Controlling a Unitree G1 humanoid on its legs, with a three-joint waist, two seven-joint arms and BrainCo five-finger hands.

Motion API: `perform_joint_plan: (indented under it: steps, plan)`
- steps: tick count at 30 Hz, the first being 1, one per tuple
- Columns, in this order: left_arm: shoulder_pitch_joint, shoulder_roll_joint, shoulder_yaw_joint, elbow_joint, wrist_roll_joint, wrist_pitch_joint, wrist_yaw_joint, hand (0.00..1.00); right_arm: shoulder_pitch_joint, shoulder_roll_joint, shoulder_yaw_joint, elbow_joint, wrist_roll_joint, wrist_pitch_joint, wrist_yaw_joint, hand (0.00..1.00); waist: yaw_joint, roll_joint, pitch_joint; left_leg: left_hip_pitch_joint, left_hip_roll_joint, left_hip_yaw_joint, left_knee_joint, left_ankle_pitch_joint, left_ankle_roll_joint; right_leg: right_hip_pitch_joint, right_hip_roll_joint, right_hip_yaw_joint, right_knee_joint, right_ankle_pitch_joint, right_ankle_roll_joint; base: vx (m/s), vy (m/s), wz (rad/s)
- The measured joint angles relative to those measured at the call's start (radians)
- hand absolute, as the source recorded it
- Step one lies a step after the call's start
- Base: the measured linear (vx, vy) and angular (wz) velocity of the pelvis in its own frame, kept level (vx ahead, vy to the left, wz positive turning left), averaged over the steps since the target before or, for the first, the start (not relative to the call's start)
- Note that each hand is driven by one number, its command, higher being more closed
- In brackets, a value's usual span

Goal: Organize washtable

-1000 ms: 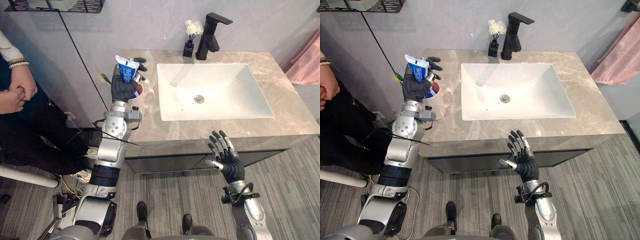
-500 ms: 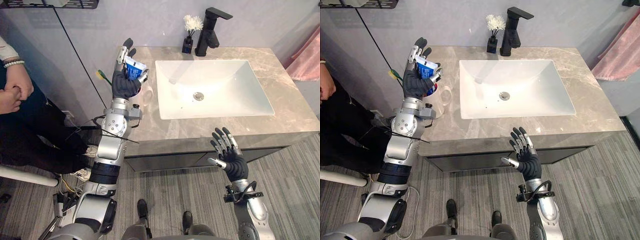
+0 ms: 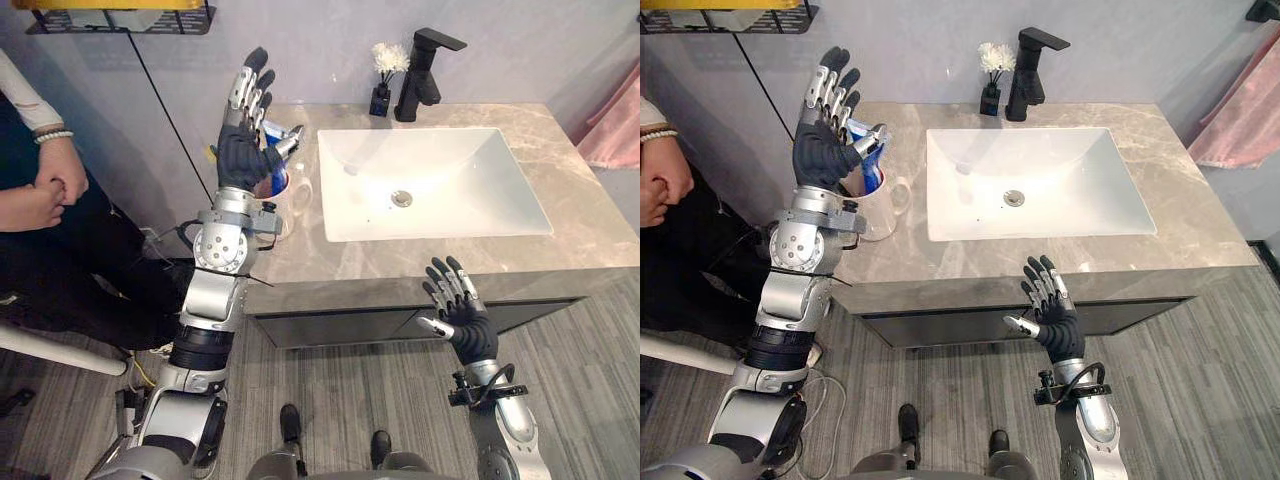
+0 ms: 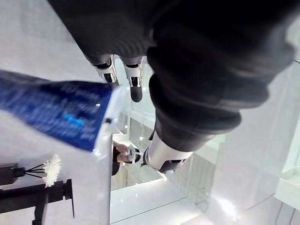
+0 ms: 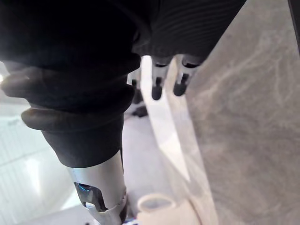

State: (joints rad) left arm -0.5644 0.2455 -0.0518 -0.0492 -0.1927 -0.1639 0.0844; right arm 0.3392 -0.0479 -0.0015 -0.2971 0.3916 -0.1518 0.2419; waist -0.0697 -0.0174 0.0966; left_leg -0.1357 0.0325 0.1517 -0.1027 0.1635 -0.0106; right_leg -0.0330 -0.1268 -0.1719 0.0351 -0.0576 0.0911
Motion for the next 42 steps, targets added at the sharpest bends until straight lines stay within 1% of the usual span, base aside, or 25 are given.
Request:
perform_joint_plan:
  steps: [3, 8, 12, 14, 15, 17, 19, 21, 22, 23, 25, 28, 30, 32, 33, 38, 42]
  plan:
    - [-0.006, 0.011, 0.003, -0.006, -0.013, -0.005, 0.002, 0.00, -0.002, 0.000, 0.004, 0.007, -0.002, 0.000, -0.002, 0.00, 0.000, 0.015, -0.012, 0.011, 0.000, -0.006, 0.000, 0.000, 0.000, 0.014, 0.000, -0.005, -0.001, 0.000, 0.000, 0.01, 0.003, 0.04]
    - [-0.026, 0.024, 0.006, -0.034, -0.023, -0.021, 0.003, 0.00, -0.003, 0.000, 0.004, 0.042, -0.008, 0.000, -0.003, 0.00, 0.000, 0.025, -0.026, 0.010, 0.001, -0.011, 0.000, 0.002, -0.002, 0.016, 0.002, -0.011, -0.001, 0.000, 0.000, 0.00, 0.000, 0.01]
    - [-0.063, 0.088, 0.039, -0.062, -0.032, -0.024, 0.003, 0.00, -0.002, 0.001, 0.010, 0.042, -0.009, 0.000, -0.002, 0.00, -0.001, 0.026, -0.029, 0.010, 0.002, -0.012, 0.000, 0.002, -0.002, 0.016, 0.003, -0.012, -0.001, 0.000, 0.000, 0.00, 0.000, 0.00]
    - [-0.051, 0.136, 0.084, -0.139, -0.031, -0.039, 0.000, 0.00, 0.003, 0.001, 0.008, 0.042, -0.010, 0.000, -0.002, 0.00, 0.001, 0.026, -0.030, 0.010, 0.002, -0.013, 0.000, 0.002, -0.002, 0.017, 0.003, -0.012, -0.001, 0.000, 0.000, 0.00, 0.000, 0.00]
    - [-0.031, 0.145, 0.109, -0.173, -0.032, -0.047, -0.003, 0.00, 0.004, 0.002, 0.007, 0.042, -0.010, 0.000, -0.002, 0.00, 0.002, 0.026, -0.033, 0.011, 0.002, -0.013, 0.000, 0.002, -0.003, 0.018, 0.002, -0.011, -0.002, 0.000, 0.000, 0.03, -0.002, 0.00]
    - [0.035, 0.140, 0.155, -0.226, -0.032, -0.066, -0.016, 0.00, 0.010, 0.004, 0.001, 0.042, -0.012, 0.000, -0.002, 0.00, 0.003, 0.026, -0.046, 0.012, 0.002, -0.014, 0.000, 0.002, -0.003, 0.023, 0.002, -0.014, -0.005, 0.000, 0.000, 0.02, -0.004, 0.02]
    - [0.140, 0.109, 0.188, -0.268, -0.033, -0.073, -0.020, 0.00, 0.018, 0.015, -0.008, 0.042, -0.020, 0.000, -0.002, 0.00, 0.006, 0.025, -0.050, 0.026, 0.002, -0.017, 0.001, 0.002, -0.003, 0.037, 0.001, -0.017, -0.007, -0.002, -0.001, 0.04, -0.010, 0.05]
    - [0.308, 0.037, 0.229, -0.317, -0.039, -0.073, -0.031, 0.00, 0.026, 0.038, -0.022, 0.042, -0.022, 0.000, -0.001, 0.00, 0.008, 0.027, -0.052, 0.031, 0.002, -0.025, 0.000, 0.002, -0.003, 0.046, 0.003, -0.021, -0.010, -0.005, -0.003, -0.01, -0.007, 0.04]
    - [0.348, 0.015, 0.238, -0.329, -0.043, -0.072, -0.037, 0.00, 0.028, 0.042, -0.026, 0.042, -0.022, 0.000, -0.001, 0.00, 0.010, 0.027, -0.052, 0.031, 0.002, -0.025, 0.000, 0.002, -0.003, 0.046, 0.004, -0.021, -0.011, -0.008, -0.007, 0.00, 0.000, 0.00]
    - [0.406, -0.018, 0.244, -0.349, -0.054, -0.071, -0.043, 1.00, 0.034, 0.046, -0.035, 0.042, -0.025, 0.000, 0.000, 0.00, 0.015, 0.026, -0.053, 0.031, 0.003, -0.025, 0.000, -0.002, -0.008, 0.047, 0.004, -0.022, -0.012, -0.009, -0.008, -0.04, 0.010, 0.04]
    - [0.522, -0.081, 0.244, -0.383, -0.077, -0.065, -0.061, 1.00, 0.056, 0.057, -0.064, 0.042, -0.040, 0.001, -0.001, 0.00, 0.031, 0.026, -0.053, 0.027, 0.003, -0.031, 0.000, -0.003, -0.008, 0.050, 0.003, -0.033, -0.016, -0.009, -0.008, -0.03, 0.011, 0.14]
    - [0.600, -0.088, 0.249, -0.393, -0.091, -0.060, -0.068, 1.00, 0.061, 0.066, -0.080, 0.042, -0.040, 0.002, 0.000, 0.00, 0.031, 0.024, -0.059, 0.029, 0.001, -0.046, 0.000, -0.002, -0.008, 0.062, 0.001, -0.048, -0.021, -0.009, -0.008, -0.02, 0.011, 0.17]
    - [0.649, -0.100, 0.252, -0.415, -0.098, -0.057, -0.087, 1.00, 0.062, 0.074, -0.079, 0.042, -0.040, 0.002, 0.000, 0.00, 0.031, 0.020, -0.065, 0.028, 0.000, -0.045, 0.000, -0.003, -0.008, 0.062, 0.000, -0.048, -0.022, -0.009, -0.008, 0.00, 0.000, 0.00]
    - [0.693, -0.129, 0.244, -0.433, -0.101, -0.053, -0.108, 1.00, 0.063, 0.082, -0.078, 0.042, -0.040, 0.004, 0.002, 0.00, 0.032, 0.016, -0.068, 0.027, 0.000, -0.046, 0.000, -0.003, -0.008, 0.062, 0.000, -0.048, -0.022, -0.009, -0.008, 0.00, 0.000, 0.00]
    - [0.719, -0.138, 0.229, -0.433, -0.101, -0.044, -0.116, 1.00, 0.064, 0.082, -0.079, 0.042, -0.040, 0.004, 0.003, 0.00, 0.032, 0.016, -0.069, 0.027, 0.000, -0.046, 0.000, -0.003, -0.008, 0.062, 0.000, -0.048, -0.023, -0.009, -0.008, 0.00, 0.000, 0.00]
    - [0.786, -0.179, 0.146, -0.428, -0.091, -0.010, -0.166, 1.00, 0.087, 0.083, -0.080, 0.042, -0.040, 0.009, 0.006, 0.00, 0.031, 0.016, -0.069, 0.025, 0.001, -0.045, 0.000, -0.003, -0.008, 0.062, 0.002, -0.049, -0.028, -0.009, -0.008, 0.01, -0.002, 0.00]
    - [0.784, -0.197, 0.109, -0.402, -0.070, 0.004, -0.176, 1.00, 0.088, 0.083, -0.081, 0.042, -0.040, 0.010, 0.006, 0.00, 0.029, 0.016, -0.068, 0.025, 0.003, -0.041, 0.000, -0.003, -0.008, 0.062, 0.003, -0.048, -0.031, -0.009, -0.007, 0.04, -0.011, -0.02]
